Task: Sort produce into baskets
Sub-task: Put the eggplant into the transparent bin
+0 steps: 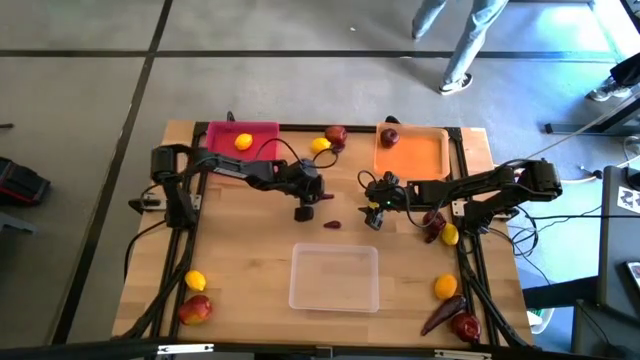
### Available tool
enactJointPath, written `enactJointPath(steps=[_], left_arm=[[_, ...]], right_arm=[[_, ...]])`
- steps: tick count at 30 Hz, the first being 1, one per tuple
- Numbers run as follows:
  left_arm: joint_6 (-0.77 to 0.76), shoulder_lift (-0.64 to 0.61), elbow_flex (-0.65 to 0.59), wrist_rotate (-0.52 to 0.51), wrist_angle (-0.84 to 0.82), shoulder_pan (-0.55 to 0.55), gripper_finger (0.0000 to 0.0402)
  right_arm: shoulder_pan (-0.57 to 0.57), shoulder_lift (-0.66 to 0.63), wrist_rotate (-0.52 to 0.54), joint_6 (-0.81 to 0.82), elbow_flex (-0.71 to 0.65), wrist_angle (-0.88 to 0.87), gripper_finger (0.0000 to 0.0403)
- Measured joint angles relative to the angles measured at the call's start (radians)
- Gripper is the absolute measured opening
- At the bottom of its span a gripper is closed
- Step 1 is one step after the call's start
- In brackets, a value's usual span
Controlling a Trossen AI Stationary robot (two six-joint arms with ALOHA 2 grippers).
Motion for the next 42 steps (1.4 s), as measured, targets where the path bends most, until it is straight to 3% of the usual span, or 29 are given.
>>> enactJointPath(steps=[8,14,20,28,42], left_arm=[[-0.093,-0.181,0.0,0.009,-0.081,-0.092,0.0067],[-0.197,-0.24,0.001,0.153,-0.096,-0.179,0.0067],[-0.282,-0.24,0.001,0.271,-0.095,-0.275,0.0067],[-0.287,-0.224,0.001,0.271,-0.088,-0.379,0.0068],[-0.371,-0.065,0.0,0.25,-0.1,-0.394,0.007]], right_arm=[[0.0,0.0,0.0,0.0,0.0,0.003,0.0278],[0.0,0.0,0.0,0.0,0.0,0.003,0.0278],[0.0,0.0,0.0,0.001,0.0,0.003,0.0278],[0.0,0.0,0.0,0.001,0.0,0.004,0.0278],[0.0,0.0,-0.029,0.001,0.0,0.002,0.0278]])
